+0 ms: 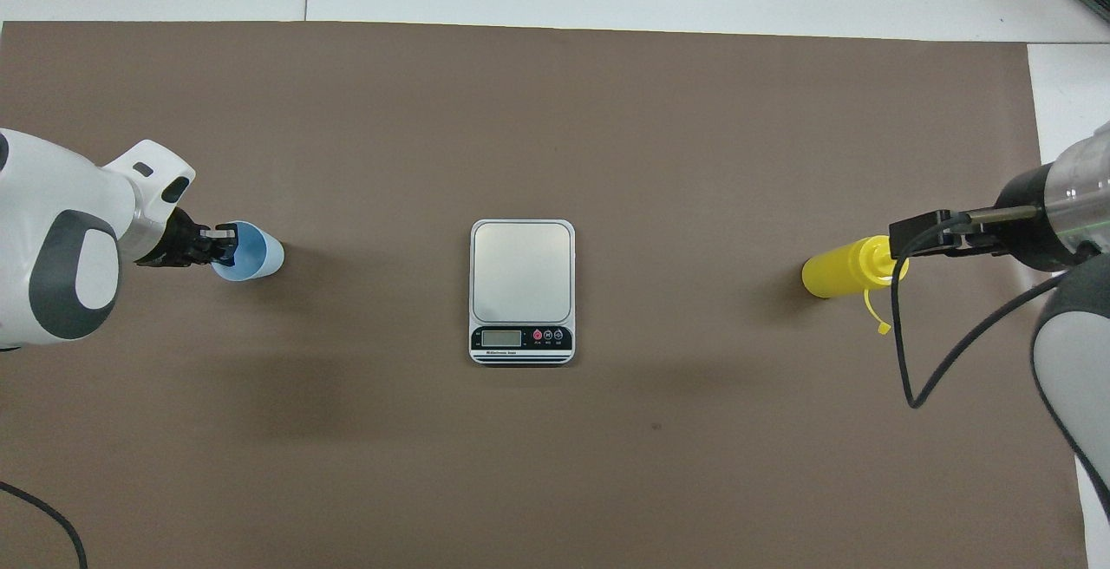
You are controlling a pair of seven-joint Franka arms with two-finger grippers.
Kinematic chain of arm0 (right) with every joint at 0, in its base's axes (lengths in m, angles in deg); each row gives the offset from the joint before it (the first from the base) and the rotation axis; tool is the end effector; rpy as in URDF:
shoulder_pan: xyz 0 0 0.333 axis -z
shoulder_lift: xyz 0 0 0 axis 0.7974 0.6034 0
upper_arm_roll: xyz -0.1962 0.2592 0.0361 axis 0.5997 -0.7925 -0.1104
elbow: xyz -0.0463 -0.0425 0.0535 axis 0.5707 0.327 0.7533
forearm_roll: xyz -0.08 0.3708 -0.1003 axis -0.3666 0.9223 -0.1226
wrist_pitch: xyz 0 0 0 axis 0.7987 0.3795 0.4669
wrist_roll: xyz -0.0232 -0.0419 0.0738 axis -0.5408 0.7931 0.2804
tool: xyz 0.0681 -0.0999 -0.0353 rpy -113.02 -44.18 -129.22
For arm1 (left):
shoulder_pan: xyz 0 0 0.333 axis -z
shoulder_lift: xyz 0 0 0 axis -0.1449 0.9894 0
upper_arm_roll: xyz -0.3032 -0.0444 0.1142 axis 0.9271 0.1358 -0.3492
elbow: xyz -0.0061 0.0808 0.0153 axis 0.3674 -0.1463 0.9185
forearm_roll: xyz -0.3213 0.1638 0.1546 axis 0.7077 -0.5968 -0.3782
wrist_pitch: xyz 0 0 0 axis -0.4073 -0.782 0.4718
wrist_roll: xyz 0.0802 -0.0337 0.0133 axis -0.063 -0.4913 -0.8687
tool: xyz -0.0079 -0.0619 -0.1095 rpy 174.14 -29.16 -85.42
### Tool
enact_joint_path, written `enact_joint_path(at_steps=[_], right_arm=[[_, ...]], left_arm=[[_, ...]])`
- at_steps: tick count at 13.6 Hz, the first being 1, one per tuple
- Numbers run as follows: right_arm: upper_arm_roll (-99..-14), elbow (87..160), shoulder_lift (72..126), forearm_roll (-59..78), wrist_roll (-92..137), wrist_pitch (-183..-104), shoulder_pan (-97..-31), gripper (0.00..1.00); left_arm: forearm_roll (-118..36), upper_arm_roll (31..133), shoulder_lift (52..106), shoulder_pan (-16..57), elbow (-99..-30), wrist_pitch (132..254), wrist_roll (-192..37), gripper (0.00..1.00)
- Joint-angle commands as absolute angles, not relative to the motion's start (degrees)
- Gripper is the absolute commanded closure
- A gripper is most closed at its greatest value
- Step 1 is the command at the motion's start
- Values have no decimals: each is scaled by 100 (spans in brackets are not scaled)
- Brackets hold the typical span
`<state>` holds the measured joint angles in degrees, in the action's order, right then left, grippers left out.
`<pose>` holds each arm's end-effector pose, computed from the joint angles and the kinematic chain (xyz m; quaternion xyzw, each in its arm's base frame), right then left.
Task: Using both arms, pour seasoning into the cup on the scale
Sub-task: 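Lift the blue cup with the left gripper and carry it onto the scale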
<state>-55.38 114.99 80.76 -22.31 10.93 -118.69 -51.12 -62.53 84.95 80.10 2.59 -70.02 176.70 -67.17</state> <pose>0.5395 0.0402 0.6098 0.9999 0.0084 0.0054 0.0110 0.5809 -0.0090 0.3531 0.9969 0.0604 -0.0330 0.0377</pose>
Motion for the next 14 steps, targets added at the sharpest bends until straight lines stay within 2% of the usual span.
enact_joint_path(at_steps=[1, 4, 7, 11, 14], right_arm=[[-5561, 11655, 7945, -2096, 985, -11927, -5051, 0], [-5561, 11655, 7945, -2096, 985, -11927, -5051, 0], [-5561, 11655, 7945, -2096, 985, -11927, -5051, 0], [-5561, 11655, 7945, -2096, 985, -11927, -5051, 0], [-5561, 11655, 7945, -2096, 985, -11927, -5051, 0]], left_arm=[[-6250, 8473, 7932, 280, -6427, 16877, -6481, 100], [-6276, 8552, 7791, 428, -6023, 16139, -6498, 100], [-6408, 8561, 7782, 1033, -5653, 15583, -6979, 100], [-6408, 8561, 7782, 1903, -5652, 15758, -7877, 100], [-6399, 8579, 7817, 2457, -5722, 16319, -8272, 100]])
